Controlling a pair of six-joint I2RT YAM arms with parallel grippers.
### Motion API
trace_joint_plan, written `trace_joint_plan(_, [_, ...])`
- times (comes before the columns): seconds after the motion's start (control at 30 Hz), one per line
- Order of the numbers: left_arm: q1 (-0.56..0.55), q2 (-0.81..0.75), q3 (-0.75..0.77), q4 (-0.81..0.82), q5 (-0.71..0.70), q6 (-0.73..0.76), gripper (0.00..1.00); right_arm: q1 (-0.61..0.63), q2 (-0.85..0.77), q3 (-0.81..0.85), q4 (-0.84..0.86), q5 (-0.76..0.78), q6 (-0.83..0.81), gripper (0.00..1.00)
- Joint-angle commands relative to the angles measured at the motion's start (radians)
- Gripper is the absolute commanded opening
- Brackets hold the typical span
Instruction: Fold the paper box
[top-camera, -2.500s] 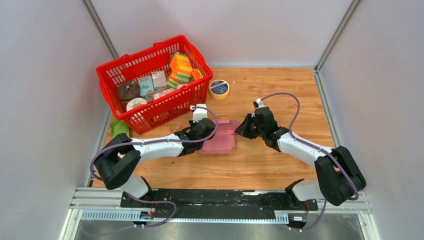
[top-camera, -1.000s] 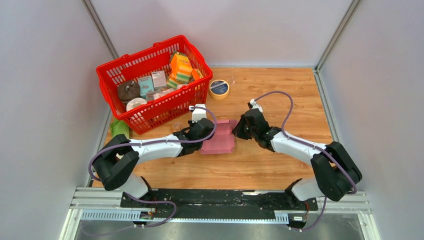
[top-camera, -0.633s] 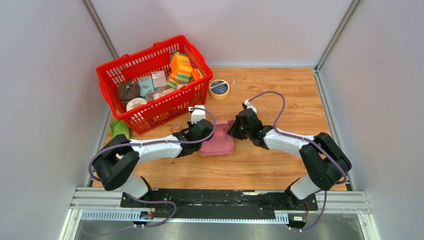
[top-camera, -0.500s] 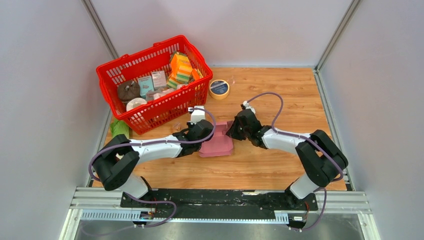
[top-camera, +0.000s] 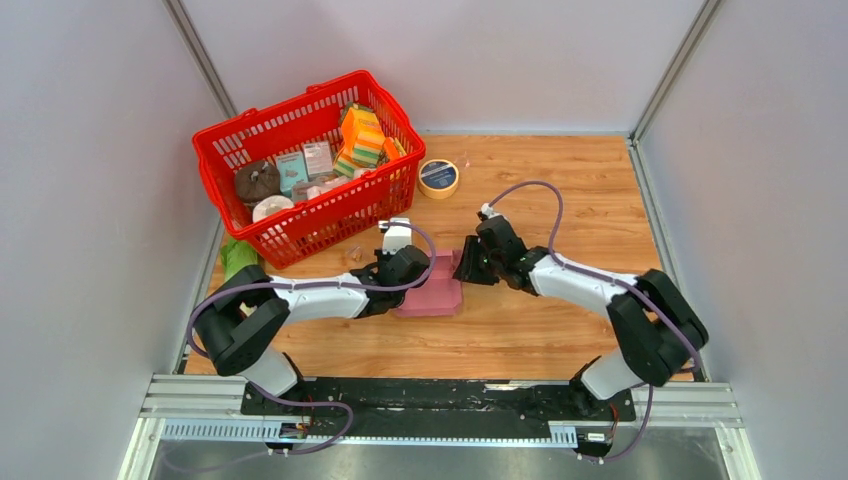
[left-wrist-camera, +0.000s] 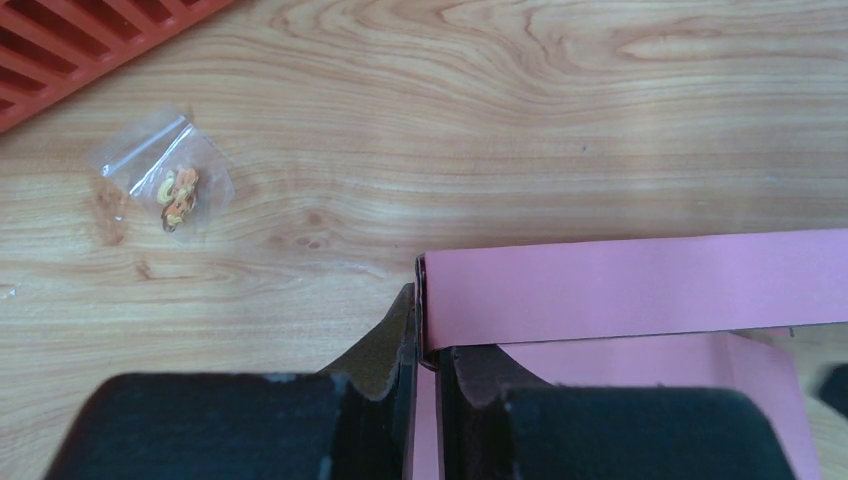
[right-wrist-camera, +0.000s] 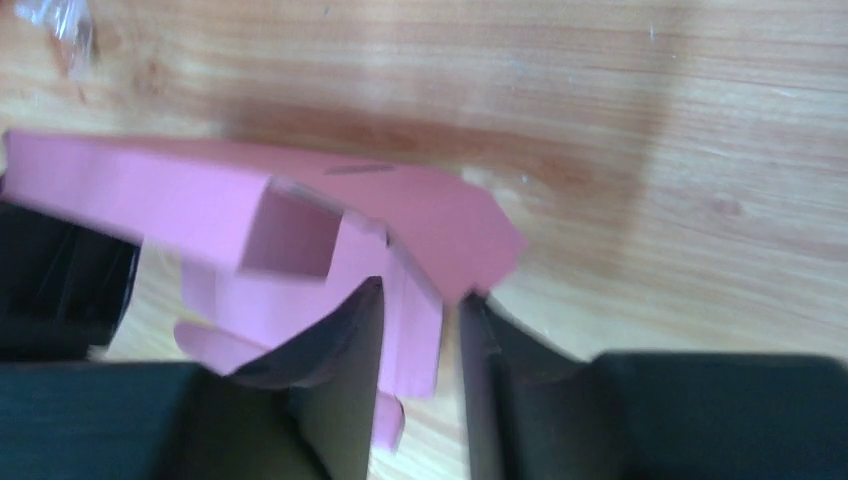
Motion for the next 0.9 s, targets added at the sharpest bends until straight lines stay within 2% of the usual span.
trace_joint_plan(0.0, [-0.005,-0.017,-0.05,0.084,-0.027,0.05,0.0,-0.001,-0.154,0.027,-0.17,-0.002,-0.178,0.44])
trace_joint_plan(0.03, [-0.005,-0.02,-0.058,0.093,-0.023,0.064,0.0,-0.004,-0.176,0.022,-0.187,-0.009,-0.196,0.56])
trace_joint_plan(0.13, [-0.005,-0.025,-0.081,0.131,-0.01,0.108,0.0,-0.013,-0.246,0.014,-0.254,-0.025,-0.278,0.79])
trace_joint_plan(0.23, [-0.005,-0.028,-0.086,0.156,0.01,0.168,0.0,-0.04,-0.312,0.033,-0.314,-0.038,-0.33,0.86])
trace_joint_plan(0.4, [-0.005,-0.036,-0.096,0.196,0.013,0.243,0.0,-0.05,-0.389,0.103,-0.412,-0.035,-0.407,0.9])
trace_joint_plan(0.43, [-0.005,-0.036,-0.099,0.205,0.018,0.253,0.0,-0.051,-0.395,0.115,-0.426,-0.01,-0.425,0.94])
trace_joint_plan(0.57, [-0.005,-0.031,-0.116,0.252,0.038,0.282,0.0,-0.106,-0.405,0.152,-0.455,-0.035,-0.428,0.95])
trace_joint_plan(0.77, [-0.006,-0.02,-0.109,0.262,0.058,0.299,0.0,-0.201,-0.389,0.155,-0.438,-0.13,-0.413,0.91])
trace_joint_plan(0.87, [-0.005,-0.025,-0.106,0.26,0.061,0.303,0.0,-0.243,-0.383,0.134,-0.394,-0.219,-0.392,0.83])
